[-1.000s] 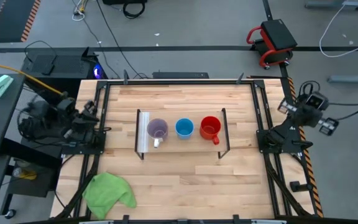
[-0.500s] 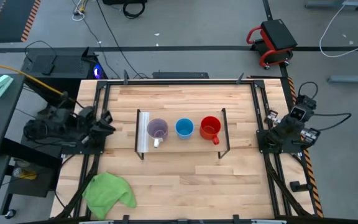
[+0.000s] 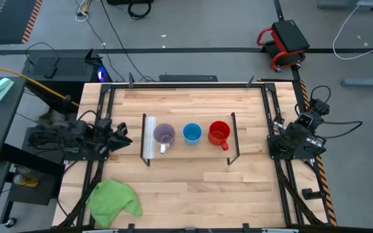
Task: Stack small to large cups/mugs on shelf
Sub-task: Return to home position
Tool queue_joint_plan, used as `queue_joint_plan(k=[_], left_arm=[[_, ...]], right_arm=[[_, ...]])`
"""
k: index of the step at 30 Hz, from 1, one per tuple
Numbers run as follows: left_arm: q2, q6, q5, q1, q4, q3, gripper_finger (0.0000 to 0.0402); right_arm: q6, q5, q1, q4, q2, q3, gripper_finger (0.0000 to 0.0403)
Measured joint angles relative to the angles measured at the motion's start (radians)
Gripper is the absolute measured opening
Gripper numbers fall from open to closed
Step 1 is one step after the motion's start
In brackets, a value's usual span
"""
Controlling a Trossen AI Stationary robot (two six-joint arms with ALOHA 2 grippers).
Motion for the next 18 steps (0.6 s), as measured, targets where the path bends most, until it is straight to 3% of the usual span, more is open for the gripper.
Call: queue_joint_plan(k=[12,18], left_arm=[[0.000,0.078,-0.005,0.000,0.080,-0.071,0.0080],[0.002,0.166,-0.005,0.000,0.065,-0.071,0.0076]], right_arm=[[-0.084,0.035,-0.097,-0.086,0.000,0.000,0.0015],[-0.117,0.068,-0.206,-0.266,0.000,0.000,0.0015]])
